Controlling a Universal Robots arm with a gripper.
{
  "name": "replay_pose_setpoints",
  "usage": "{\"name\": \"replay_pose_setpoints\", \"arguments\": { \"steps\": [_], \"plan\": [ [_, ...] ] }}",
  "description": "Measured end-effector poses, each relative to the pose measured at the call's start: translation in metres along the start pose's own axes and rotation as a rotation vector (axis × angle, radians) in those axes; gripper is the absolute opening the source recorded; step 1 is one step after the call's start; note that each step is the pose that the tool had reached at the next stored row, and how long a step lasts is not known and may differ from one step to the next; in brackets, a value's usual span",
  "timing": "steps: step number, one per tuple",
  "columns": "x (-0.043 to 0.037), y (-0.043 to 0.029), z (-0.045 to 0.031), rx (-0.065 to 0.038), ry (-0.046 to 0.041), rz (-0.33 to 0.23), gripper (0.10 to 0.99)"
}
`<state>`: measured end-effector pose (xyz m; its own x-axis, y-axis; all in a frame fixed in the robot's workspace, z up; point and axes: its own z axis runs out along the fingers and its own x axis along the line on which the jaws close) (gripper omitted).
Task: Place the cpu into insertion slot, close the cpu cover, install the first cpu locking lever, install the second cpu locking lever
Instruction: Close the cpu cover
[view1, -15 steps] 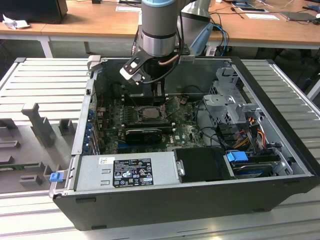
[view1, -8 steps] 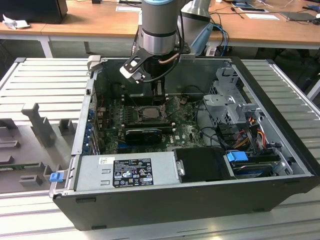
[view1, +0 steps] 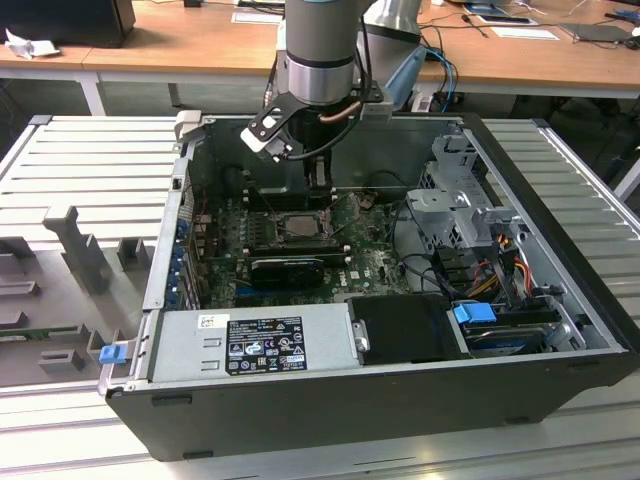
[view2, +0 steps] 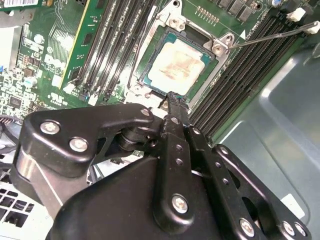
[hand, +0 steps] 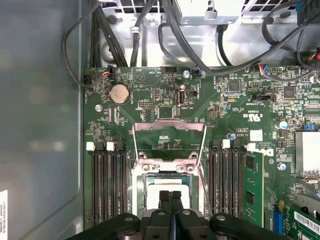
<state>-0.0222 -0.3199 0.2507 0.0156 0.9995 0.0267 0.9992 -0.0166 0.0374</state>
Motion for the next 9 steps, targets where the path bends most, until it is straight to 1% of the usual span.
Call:
{"name": "replay_pose_setpoints", "arguments": {
  "steps": [3,6,9],
  "plan": [
    [0.0001,0.0008,-0.0019,0.0,0.0001,0.0,0.106],
    [0.0002,0.0009,-0.0063,0.0,0.0001,0.0,0.106],
    [0.0003,0.0019,-0.0075,0.0,0.0001,0.0,0.106]
  ]
}}
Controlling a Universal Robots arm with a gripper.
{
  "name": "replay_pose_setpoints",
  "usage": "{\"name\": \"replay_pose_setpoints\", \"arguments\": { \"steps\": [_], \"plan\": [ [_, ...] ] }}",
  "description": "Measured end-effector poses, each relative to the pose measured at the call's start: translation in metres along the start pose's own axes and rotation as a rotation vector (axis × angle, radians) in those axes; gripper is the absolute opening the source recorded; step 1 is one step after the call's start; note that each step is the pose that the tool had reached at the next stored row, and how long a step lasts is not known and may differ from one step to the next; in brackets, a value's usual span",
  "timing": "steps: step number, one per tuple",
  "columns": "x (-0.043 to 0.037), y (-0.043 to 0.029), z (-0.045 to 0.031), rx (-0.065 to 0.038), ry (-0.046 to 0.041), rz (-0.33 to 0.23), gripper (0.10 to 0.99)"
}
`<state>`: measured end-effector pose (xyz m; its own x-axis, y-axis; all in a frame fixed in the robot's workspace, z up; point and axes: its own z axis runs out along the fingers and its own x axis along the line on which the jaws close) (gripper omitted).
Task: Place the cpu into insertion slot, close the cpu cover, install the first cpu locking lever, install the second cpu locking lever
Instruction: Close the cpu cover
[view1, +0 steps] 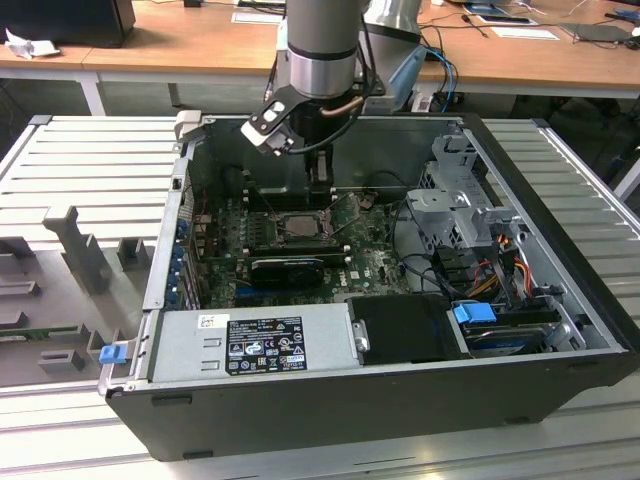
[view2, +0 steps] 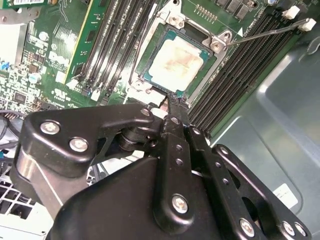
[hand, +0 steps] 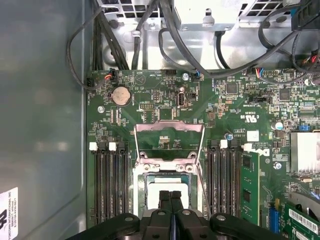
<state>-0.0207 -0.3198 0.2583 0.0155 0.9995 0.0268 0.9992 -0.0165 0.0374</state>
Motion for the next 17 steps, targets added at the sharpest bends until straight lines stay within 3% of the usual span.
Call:
{"name": "replay_pose_setpoints", "arguments": {
  "steps": [11,16,17],
  "plan": [
    [0.0006,0.0046,-0.0097,0.0,0.0001,0.0,0.106],
    [0.0007,0.0132,-0.0099,0.0,-0.0001,0.0,0.106],
    [0.0008,0.0211,-0.0096,0.0,-0.0001,0.0,0.106]
  ]
}}
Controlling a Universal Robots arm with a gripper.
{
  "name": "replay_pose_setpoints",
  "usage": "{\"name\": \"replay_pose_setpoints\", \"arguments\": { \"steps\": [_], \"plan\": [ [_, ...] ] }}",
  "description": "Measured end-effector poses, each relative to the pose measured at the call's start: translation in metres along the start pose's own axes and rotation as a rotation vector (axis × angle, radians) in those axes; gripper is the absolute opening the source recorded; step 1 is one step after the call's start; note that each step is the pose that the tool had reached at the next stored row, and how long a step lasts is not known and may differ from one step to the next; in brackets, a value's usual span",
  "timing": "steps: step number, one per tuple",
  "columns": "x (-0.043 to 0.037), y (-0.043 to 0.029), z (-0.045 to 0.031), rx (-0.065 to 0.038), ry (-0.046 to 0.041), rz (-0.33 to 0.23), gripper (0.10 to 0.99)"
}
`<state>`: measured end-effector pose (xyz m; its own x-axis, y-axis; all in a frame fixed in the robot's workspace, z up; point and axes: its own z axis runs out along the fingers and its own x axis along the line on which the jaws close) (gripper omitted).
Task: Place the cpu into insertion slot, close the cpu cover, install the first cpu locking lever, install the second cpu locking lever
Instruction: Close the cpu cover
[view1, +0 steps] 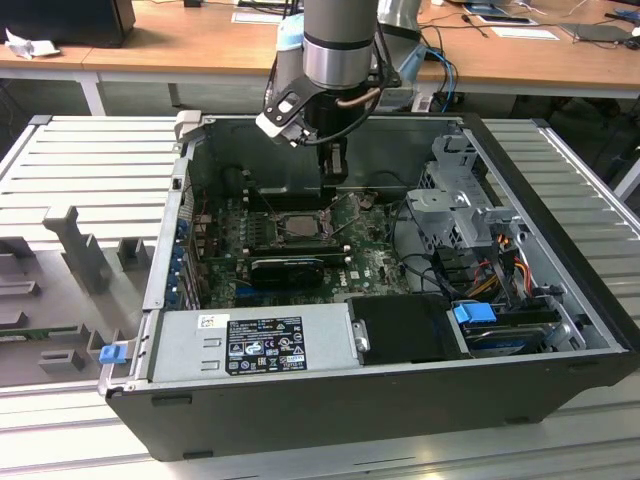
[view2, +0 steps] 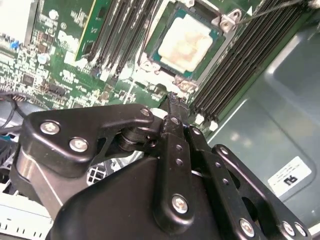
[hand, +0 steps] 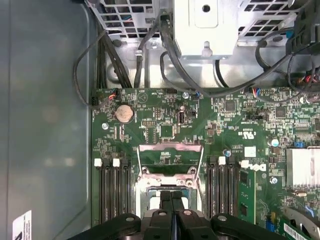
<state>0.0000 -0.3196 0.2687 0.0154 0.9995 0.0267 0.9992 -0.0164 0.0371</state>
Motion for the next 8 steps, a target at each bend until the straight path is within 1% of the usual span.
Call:
{"name": "replay_pose_setpoints", "arguments": {
  "steps": [2,3,6,8],
  "plan": [
    [0.0003,0.0154,0.0007,0.001,0.0001,0.0,0.106],
    [0.0003,0.0176,0.0009,0.0,0.0001,0.0,0.106],
    [0.0004,0.0273,0.0013,0.001,0.0,0.0,0.106],
    [0.0006,0.036,0.0017,0.003,0.0,0.0,0.106]
  ]
}}
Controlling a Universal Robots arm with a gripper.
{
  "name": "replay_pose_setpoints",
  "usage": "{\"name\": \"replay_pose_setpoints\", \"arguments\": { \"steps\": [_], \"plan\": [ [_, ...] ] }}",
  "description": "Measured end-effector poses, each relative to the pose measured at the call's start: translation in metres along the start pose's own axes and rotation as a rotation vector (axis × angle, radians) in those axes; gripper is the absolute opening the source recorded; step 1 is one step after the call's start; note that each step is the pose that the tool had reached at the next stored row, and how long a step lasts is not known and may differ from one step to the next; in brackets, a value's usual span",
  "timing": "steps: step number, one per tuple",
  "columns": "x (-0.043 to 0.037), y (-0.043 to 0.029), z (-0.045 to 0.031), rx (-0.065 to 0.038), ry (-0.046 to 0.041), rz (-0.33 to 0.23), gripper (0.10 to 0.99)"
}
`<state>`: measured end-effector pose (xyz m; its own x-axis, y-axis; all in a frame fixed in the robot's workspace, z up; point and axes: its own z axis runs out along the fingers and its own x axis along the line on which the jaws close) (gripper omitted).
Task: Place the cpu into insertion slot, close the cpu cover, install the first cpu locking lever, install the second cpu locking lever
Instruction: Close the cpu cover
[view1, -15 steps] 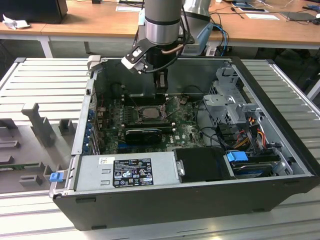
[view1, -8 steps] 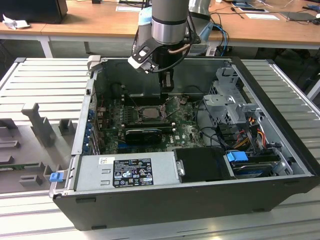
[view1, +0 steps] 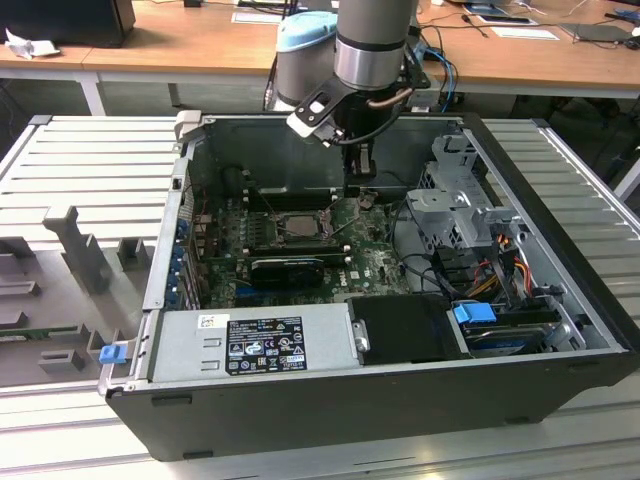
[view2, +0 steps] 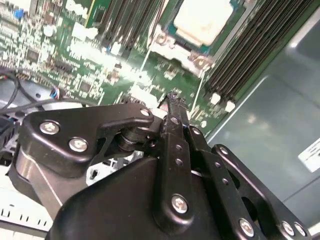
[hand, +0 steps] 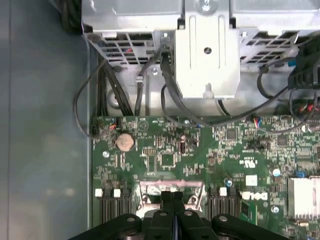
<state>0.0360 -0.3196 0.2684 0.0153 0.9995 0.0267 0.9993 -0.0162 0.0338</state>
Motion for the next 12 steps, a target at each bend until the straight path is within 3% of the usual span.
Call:
{"name": "replay_pose_setpoints", "arguments": {
  "steps": [8,10,12],
  "plan": [
    [0.0003,0.0191,0.0017,0.001,0.0,0.0,0.106],
    [0.0004,0.0262,0.0052,0.001,-0.0001,-0.001,0.106],
    [0.0003,0.028,0.0099,0.002,0.0001,-0.002,0.106]
  ]
}}
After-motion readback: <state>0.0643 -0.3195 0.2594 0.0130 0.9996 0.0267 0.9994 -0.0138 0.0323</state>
